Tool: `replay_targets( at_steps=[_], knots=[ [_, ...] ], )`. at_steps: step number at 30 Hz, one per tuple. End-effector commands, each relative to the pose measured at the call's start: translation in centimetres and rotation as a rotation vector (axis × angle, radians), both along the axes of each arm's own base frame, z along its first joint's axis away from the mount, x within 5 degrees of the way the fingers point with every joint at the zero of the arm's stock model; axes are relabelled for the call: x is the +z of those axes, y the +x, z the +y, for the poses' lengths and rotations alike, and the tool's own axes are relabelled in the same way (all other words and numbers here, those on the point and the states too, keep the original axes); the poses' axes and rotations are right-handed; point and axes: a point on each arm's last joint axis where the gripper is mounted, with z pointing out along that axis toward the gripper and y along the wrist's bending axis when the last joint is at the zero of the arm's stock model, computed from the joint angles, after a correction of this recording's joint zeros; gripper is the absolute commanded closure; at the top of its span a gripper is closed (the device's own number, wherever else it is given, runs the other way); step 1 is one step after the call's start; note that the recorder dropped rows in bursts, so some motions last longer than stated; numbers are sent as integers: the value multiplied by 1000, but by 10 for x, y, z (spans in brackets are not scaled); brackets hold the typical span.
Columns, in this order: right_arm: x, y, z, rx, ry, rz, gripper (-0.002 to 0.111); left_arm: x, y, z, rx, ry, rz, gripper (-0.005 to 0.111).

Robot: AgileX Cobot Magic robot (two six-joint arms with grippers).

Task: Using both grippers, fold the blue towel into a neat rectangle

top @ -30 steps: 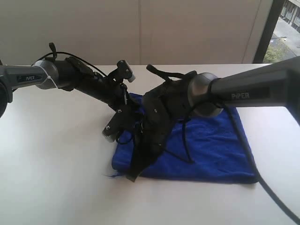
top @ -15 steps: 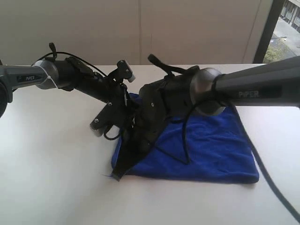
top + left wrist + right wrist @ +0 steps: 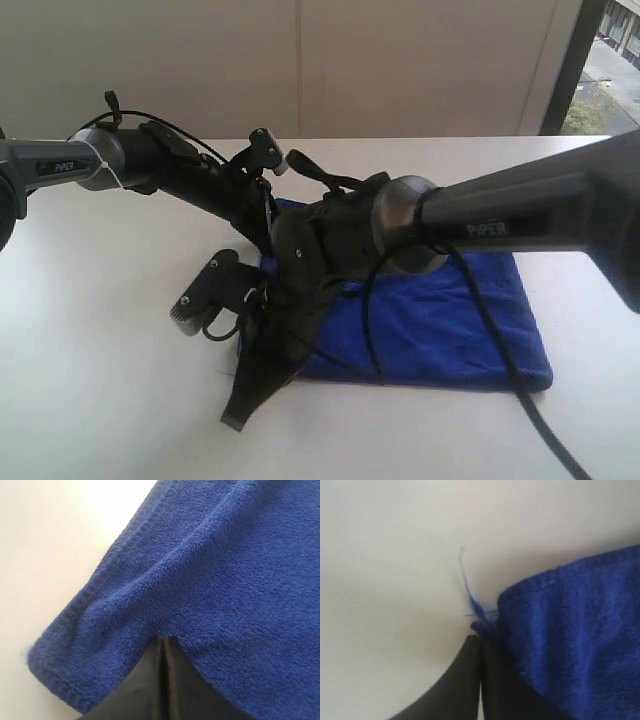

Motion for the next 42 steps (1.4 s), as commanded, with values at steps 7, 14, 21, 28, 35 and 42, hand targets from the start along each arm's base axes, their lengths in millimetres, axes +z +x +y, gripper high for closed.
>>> replay_targets(
  at_steps=[7, 14, 21, 28, 35, 42],
  knots=[
    [26, -2, 4, 47, -2, -129, 108, -10, -4, 0, -33, 37, 16, 107],
    [12, 9, -3, 46, -112, -219, 108, -10, -4, 0, -33, 37, 16, 107],
    [2, 9, -2, 28, -120, -184, 108, -10, -4, 0, -36, 38, 15, 107],
    [1, 3, 0, 31, -88, -112, 108, -10, -4, 0, -36, 38, 15, 107],
    [1, 1, 1, 39, -81, -97, 108, -10, -4, 0, -36, 38, 15, 107],
    [1, 1, 1, 39, -82, -95, 108, -10, -4, 0, -36, 38, 15, 107]
  ],
)
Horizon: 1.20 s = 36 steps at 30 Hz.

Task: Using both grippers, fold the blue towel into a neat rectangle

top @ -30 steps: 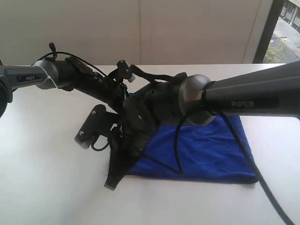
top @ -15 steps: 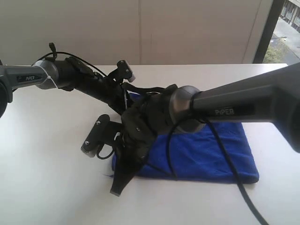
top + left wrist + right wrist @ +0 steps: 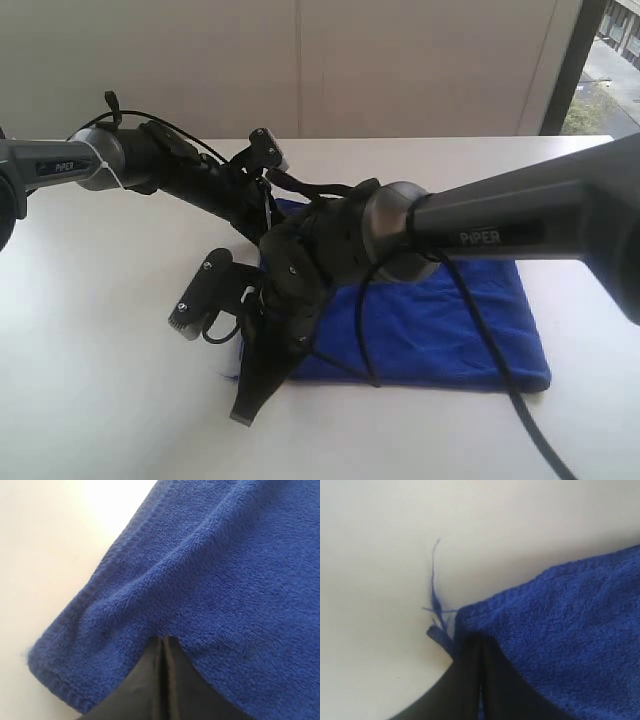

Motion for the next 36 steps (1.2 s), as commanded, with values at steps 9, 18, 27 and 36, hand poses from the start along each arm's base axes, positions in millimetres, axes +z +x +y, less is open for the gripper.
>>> replay_targets(
  at_steps=[9, 18, 27, 36],
  knots=[
    [63, -1, -7, 6, 66, -170, 108, -5, -4, 0, -37, 33, 10, 107],
    [74, 15, -49, -142, -79, -198, 108, 33, -9, -1, -66, 1, -23, 107],
    [71, 41, -102, -302, -81, -194, 108, 63, -13, -5, -54, -104, -43, 107],
    [69, 78, -186, -517, 5, -311, 108, 65, -43, -33, -255, -210, 103, 107]
  ],
)
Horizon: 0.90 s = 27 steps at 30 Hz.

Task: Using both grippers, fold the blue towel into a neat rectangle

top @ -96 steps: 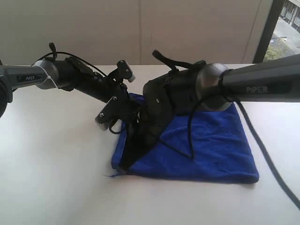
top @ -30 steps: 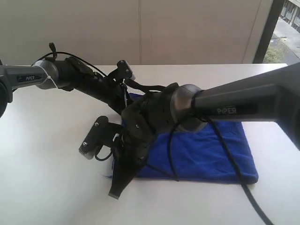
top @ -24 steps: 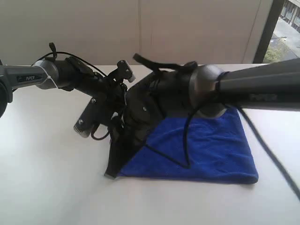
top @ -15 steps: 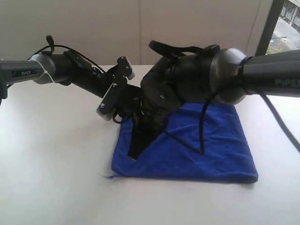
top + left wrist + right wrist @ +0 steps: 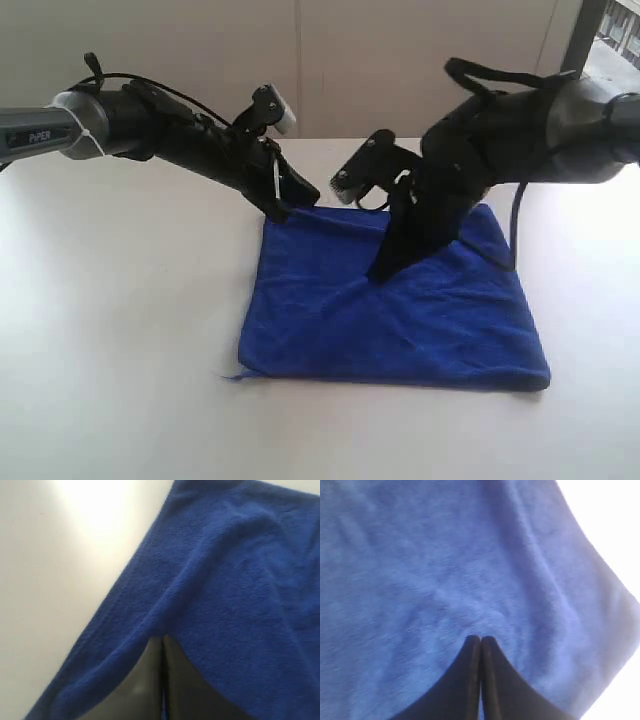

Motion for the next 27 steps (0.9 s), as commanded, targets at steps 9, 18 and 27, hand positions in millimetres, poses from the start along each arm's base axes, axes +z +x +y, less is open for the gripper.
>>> replay_targets(
  at_steps=[9, 18, 27],
  knots=[
    [20, 70, -99, -156, 176, -16, 108, -12, -62, -67, -280, 191, 57, 107],
    [-12, 130, -100, -116, 256, 59, 108, -21, -87, -100, -250, 324, 22, 107],
    [-42, 142, -97, -99, 285, 132, 108, -54, -88, -102, -251, 366, 119, 107]
  ],
)
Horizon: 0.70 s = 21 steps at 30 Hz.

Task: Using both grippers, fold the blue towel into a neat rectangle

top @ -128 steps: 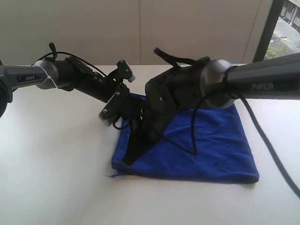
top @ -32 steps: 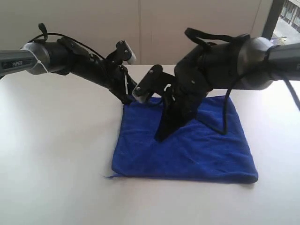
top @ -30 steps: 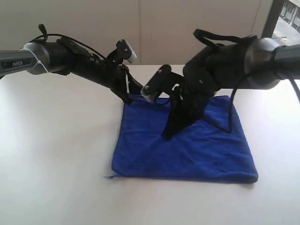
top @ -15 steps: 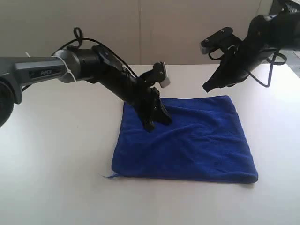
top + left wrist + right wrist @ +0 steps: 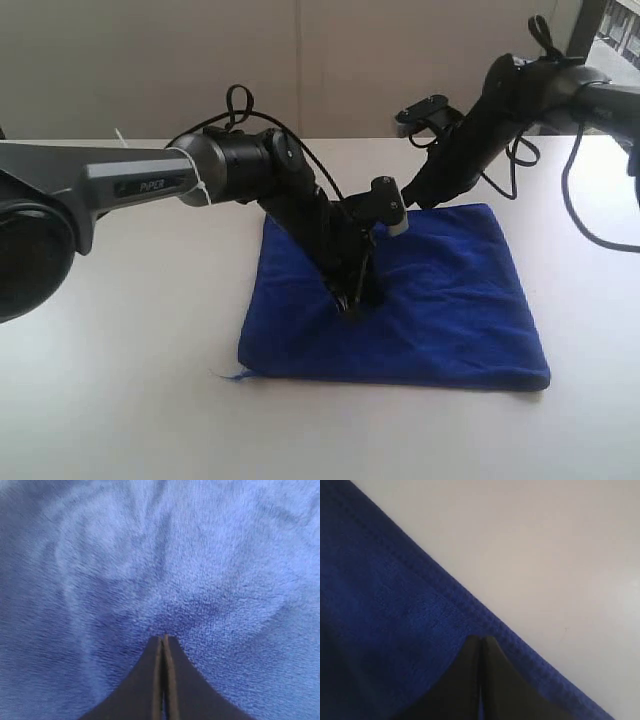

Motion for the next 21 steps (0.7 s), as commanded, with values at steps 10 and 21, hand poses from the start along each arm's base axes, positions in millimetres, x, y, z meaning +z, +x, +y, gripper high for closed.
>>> replay_targets(
  at_steps=[10, 21],
  knots=[
    [-9, 1, -1, 13, 41, 32, 108, -24, -10, -4, -35, 52, 92, 107],
    [-31, 1, 0, 18, 53, 73, 108, -24, -11, -4, -38, 55, 92, 107]
  ],
)
